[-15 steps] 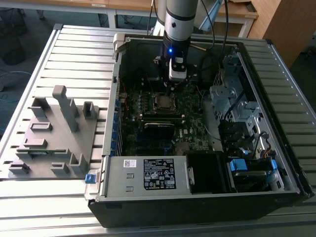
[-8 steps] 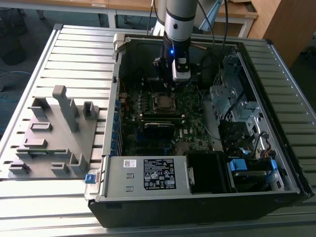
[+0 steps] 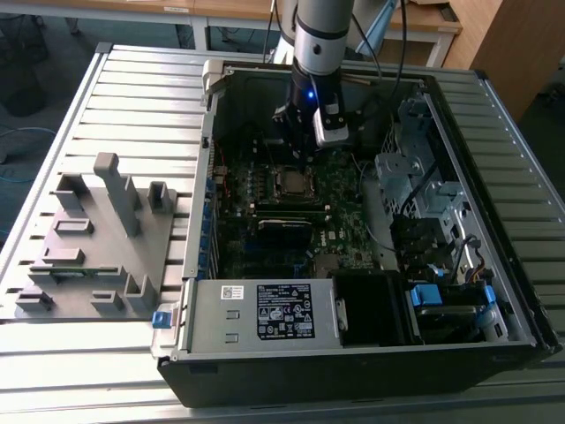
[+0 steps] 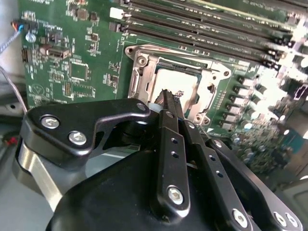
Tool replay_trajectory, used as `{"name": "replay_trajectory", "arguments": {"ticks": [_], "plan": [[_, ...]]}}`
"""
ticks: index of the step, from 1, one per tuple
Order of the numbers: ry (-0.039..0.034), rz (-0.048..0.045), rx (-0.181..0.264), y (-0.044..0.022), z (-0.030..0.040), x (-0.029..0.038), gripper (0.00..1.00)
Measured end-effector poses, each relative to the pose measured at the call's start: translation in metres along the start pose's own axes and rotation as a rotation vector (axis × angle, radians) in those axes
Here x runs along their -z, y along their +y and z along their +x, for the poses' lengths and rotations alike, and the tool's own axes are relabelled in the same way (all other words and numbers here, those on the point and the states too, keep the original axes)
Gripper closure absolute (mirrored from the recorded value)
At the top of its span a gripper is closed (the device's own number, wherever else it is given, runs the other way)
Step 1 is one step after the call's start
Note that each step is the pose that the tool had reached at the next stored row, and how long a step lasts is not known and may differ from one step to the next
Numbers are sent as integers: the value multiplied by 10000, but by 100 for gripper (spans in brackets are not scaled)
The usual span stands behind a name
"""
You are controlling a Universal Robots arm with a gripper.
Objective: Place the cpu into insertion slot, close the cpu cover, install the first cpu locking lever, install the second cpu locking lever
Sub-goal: 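Close the cpu cover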
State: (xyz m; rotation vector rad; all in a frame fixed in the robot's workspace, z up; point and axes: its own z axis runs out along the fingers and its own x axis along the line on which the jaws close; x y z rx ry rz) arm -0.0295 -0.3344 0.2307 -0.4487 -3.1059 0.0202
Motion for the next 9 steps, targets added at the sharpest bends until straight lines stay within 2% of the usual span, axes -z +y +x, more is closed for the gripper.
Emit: {"name": "replay_trajectory", "arguments": {"ticks": [9], "plan": [[-13, 4, 1031, 0, 0, -28, 90]]}}
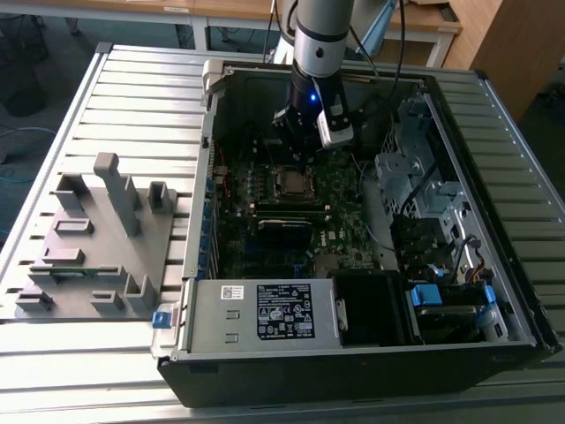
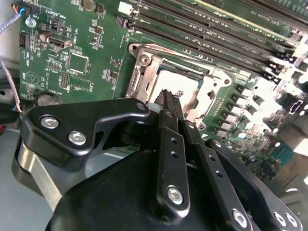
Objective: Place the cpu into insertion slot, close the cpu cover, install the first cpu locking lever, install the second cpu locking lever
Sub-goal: 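Close the cpu cover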
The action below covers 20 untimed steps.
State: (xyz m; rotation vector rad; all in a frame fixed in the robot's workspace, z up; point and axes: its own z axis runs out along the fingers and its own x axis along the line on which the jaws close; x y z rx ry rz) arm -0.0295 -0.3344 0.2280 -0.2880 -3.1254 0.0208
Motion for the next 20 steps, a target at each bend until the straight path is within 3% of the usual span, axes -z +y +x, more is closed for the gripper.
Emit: {"name": "replay_trajectory", "arguments": {"ticks": [20], "plan": [[-2, -1, 81, 1, 0, -29, 90]]}}
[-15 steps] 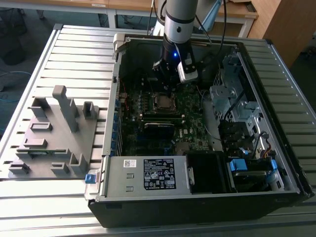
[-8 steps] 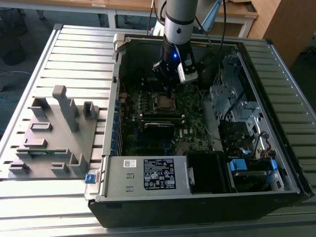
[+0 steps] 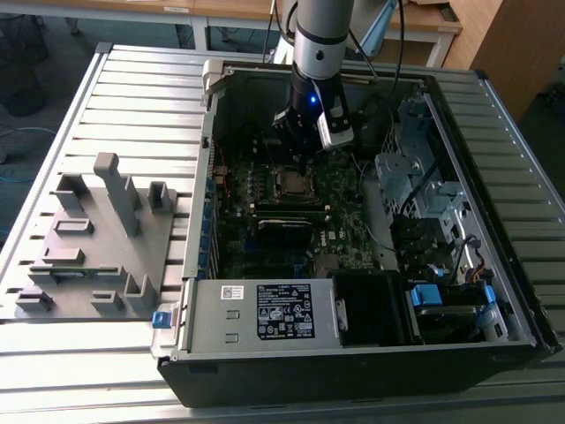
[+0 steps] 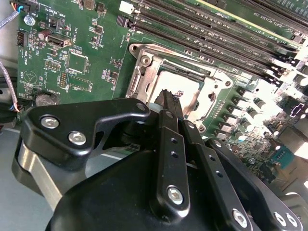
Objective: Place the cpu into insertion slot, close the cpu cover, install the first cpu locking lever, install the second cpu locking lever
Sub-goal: 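Close the cpu cover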
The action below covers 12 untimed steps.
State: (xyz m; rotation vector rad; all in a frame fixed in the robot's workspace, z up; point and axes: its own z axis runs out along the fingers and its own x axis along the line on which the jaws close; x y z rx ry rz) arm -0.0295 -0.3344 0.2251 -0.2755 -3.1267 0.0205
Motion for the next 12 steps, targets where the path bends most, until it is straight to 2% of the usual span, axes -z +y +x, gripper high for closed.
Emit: {"name": "replay_trajectory", "arguments": {"ticks": [6, 12], "plan": [[-17, -63, 1, -8, 48, -19, 90], [-56, -96, 0, -29, 171, -45, 90]]}}
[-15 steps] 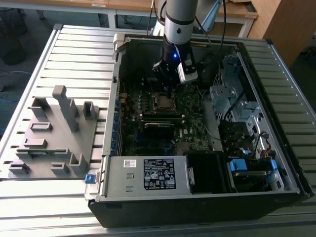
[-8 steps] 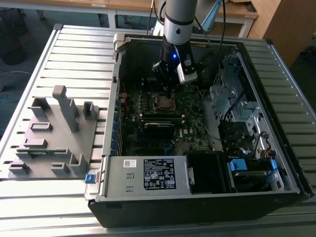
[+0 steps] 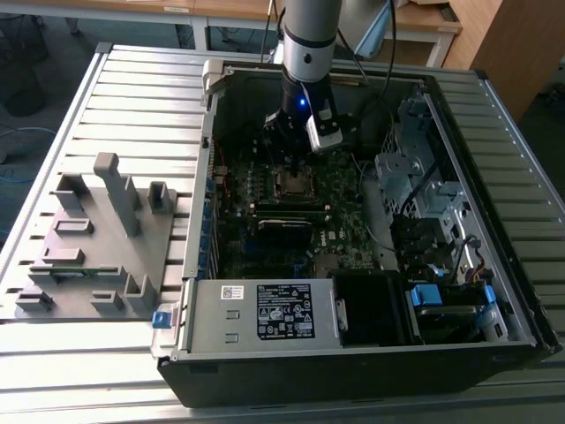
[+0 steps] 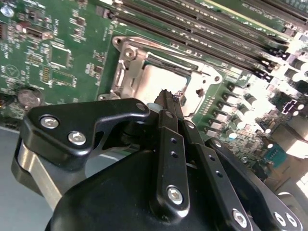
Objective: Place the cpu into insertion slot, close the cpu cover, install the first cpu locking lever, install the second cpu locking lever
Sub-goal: 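Close the cpu cover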
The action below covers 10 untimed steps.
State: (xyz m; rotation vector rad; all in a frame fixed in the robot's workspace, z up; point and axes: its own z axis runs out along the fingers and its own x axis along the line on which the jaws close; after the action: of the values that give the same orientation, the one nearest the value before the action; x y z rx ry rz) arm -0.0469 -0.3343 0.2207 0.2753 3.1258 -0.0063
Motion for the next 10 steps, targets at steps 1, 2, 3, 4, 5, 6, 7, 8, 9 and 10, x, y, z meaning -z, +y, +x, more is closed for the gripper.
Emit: {"name": "replay_trajectory", "arguments": {"ticks": [1, 2, 3, 4, 5, 6, 7, 8, 9, 10], "plan": [[-2, 0, -1, -2, 9, -3, 90], [-3, 1, 0, -4, 17, -6, 90], [-4, 0, -1, -5, 26, -10, 90], [-6, -1, -1, -7, 36, -15, 90], [-8, -1, -1, -8, 45, -19, 90], [-8, -1, -1, -9, 49, -20, 90], [-8, 0, 0, -9, 48, -20, 90], [-9, -1, 0, -9, 49, -30, 90], [-9, -1, 0, -9, 49, -40, 90], [-9, -1, 0, -9, 49, -40, 90]]}}
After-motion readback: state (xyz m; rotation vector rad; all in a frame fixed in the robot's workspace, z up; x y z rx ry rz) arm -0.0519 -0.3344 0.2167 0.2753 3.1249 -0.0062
